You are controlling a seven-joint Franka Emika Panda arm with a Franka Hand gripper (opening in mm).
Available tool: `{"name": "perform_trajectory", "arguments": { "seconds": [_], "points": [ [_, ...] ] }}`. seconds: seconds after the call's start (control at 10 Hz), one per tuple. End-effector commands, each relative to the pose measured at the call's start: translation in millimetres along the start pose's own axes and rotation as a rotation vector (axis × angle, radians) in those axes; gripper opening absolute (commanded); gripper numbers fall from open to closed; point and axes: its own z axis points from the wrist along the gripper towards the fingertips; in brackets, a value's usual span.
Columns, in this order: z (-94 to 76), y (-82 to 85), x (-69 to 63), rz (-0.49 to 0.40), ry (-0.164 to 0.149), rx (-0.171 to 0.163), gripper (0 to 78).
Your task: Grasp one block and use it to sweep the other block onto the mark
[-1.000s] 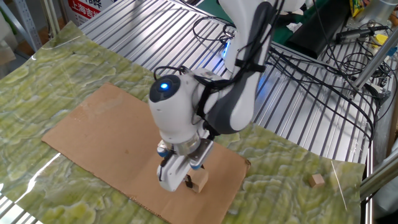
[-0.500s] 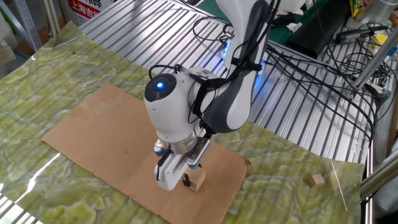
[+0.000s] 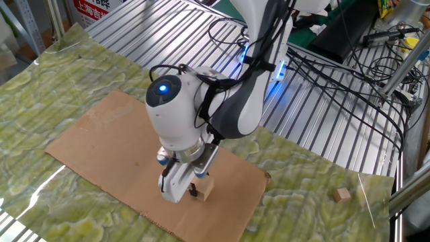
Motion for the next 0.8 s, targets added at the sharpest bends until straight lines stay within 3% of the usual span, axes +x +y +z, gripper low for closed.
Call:
{"name": "perform_trajectory", "arguments": {
  "seconds": [0.1,0.2,0.4,0.8],
  "points": [
    [19.3,-1.8,31.1,0.024,-0.01,-0.019,1.1],
    [23.7,-1.8,39.5,0.04,-0.007,-0.024,1.1],
    [21.7,-0.7,41.1,0.051,-0.001,-0.025,1.1],
    [9.8,5.2,22.9,0.043,-0.024,-0.011,1.1]
  ]
}}
